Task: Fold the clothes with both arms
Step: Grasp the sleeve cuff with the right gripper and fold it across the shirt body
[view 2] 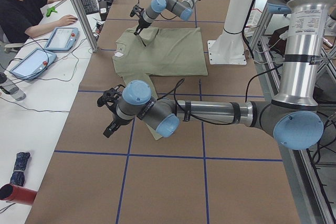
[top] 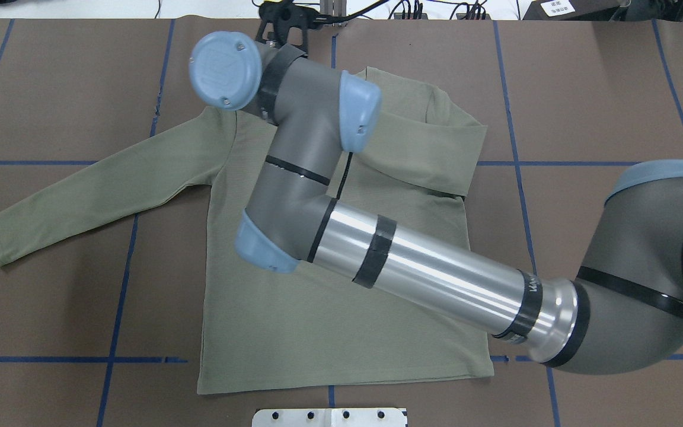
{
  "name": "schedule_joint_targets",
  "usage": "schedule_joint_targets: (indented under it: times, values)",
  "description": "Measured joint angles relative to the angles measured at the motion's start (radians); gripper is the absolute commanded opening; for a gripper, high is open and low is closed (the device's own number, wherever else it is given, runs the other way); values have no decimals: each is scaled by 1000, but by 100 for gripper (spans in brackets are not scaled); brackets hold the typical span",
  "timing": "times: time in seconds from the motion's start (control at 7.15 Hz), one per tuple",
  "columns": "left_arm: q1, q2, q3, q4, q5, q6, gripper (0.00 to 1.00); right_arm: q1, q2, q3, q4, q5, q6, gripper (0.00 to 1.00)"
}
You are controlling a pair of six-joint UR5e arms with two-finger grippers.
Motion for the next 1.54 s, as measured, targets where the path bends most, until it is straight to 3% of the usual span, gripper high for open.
schedule_joint_targets:
  times: [0.42,0.56,0.7,0.84,1.26,1.54]
  values:
    - [0,8,4,0,0,0,100,-83,95,-128,60,-88,-22,0]
    - [-1,11,5,0,0,0,100,-97,106,-155,90,-101,-25,12]
    - [0,12,8,0,0,0,100,-103,114,-184,125,-106,-32,39]
    - [0,12,12,-1,0,1,100,-104,117,-207,160,-106,-48,90]
    - [0,12,15,-1,0,0,100,-102,145,-228,198,-77,-84,97]
    - [0,8,15,-2,1,-3,100,-73,171,-228,201,20,-85,99]
